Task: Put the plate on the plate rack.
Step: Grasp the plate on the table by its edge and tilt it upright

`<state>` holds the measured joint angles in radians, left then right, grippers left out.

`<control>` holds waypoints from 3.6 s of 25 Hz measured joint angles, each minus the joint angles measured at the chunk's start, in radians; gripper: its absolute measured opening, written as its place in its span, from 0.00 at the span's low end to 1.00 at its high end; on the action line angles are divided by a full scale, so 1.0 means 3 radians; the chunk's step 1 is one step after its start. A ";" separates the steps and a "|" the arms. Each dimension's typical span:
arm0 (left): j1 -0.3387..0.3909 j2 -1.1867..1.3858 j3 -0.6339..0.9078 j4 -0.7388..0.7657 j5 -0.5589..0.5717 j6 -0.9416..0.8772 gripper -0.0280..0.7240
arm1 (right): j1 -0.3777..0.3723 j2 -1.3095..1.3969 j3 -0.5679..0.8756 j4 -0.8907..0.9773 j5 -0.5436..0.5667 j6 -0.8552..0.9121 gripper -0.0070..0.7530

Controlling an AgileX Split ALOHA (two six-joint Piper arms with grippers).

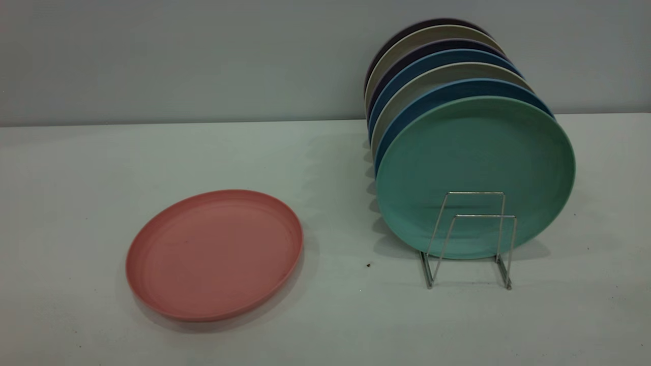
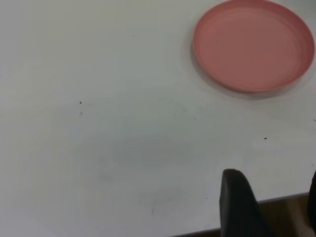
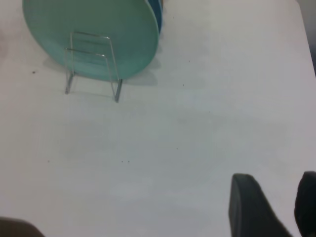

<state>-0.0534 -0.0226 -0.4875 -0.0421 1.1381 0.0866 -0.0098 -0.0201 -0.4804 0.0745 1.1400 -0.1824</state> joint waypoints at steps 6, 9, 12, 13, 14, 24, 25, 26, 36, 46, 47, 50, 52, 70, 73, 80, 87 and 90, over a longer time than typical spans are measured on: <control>0.0000 0.0000 0.0000 0.0000 0.0000 -0.0002 0.54 | 0.0000 0.0000 0.0000 0.0000 0.0000 0.0000 0.33; 0.0000 0.0000 0.0000 0.0000 0.0000 -0.0002 0.54 | 0.0000 0.0000 0.0000 0.0000 0.0000 0.0000 0.33; 0.0000 0.0000 0.0000 0.0000 0.0000 -0.0002 0.54 | 0.0000 0.0000 0.0000 0.0000 0.0000 0.0000 0.33; 0.0000 0.0000 0.0000 0.0000 0.0000 -0.0002 0.54 | 0.0000 0.0000 0.0000 0.0000 0.0000 0.0000 0.33; 0.0000 0.0000 0.0000 0.0000 0.0000 -0.0002 0.54 | 0.0000 0.0000 0.0000 0.0000 0.0000 0.0000 0.33; 0.0000 0.0000 0.0000 0.0000 0.0000 -0.0002 0.54 | 0.0000 0.0000 0.0000 0.0000 0.0000 0.0000 0.33; 0.0000 0.0000 0.0000 0.0000 0.0000 -0.0002 0.54 | 0.0000 0.0000 0.0000 0.0000 0.0000 0.0000 0.33; 0.0000 0.0000 0.0000 0.0000 0.0000 -0.0002 0.54 | 0.0000 0.0000 0.0000 0.0000 0.0000 0.0000 0.33; 0.0000 0.0000 0.0000 0.0000 0.0000 0.0002 0.54 | 0.0000 0.0000 0.0000 0.0000 0.0000 0.0000 0.33; -0.0013 0.0106 -0.0010 -0.0082 -0.0054 -0.0005 0.54 | 0.0000 0.0000 0.0000 0.0120 0.0000 0.0000 0.33; -0.0034 0.0177 -0.0018 -0.0113 -0.0075 -0.0009 0.54 | 0.0000 0.0000 0.0000 0.0165 0.0000 0.0000 0.33; -0.0115 0.0566 -0.0027 -0.0129 -0.0142 -0.0053 0.54 | 0.0000 0.0148 0.0000 0.0336 -0.0015 0.0000 0.33; -0.0194 0.0855 -0.0030 -0.0129 -0.0214 -0.0075 0.54 | 0.0000 0.0342 0.0000 0.0453 -0.0074 0.0000 0.33; 0.0176 0.3961 -0.0113 -0.1297 -0.2084 0.0785 0.54 | 0.0000 0.2723 -0.0007 0.0747 -0.1760 -0.0309 0.33; 0.0528 0.4466 -0.0346 -0.2036 -0.2032 0.1668 0.54 | 0.0000 0.3084 -0.0007 0.0760 -0.2022 -0.0352 0.33; 0.1060 0.5530 -0.0854 -0.3304 -0.1845 0.2975 0.54 | 0.0000 0.3841 -0.0010 0.1022 -0.2567 -0.0393 0.33; 0.1068 0.6330 -0.1193 -0.3385 -0.1942 0.3096 0.54 | -0.0246 0.4459 -0.0039 0.1786 -0.2748 -0.1172 0.33; 0.1068 0.6459 -0.1263 -0.3389 -0.2036 0.3098 0.54 | -0.0358 0.4620 -0.0058 0.2425 -0.2738 -0.1889 0.33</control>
<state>0.2670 1.9150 -0.8664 -1.0589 0.5273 1.0161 -0.1172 1.3658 -0.4978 0.8021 0.3187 -0.7490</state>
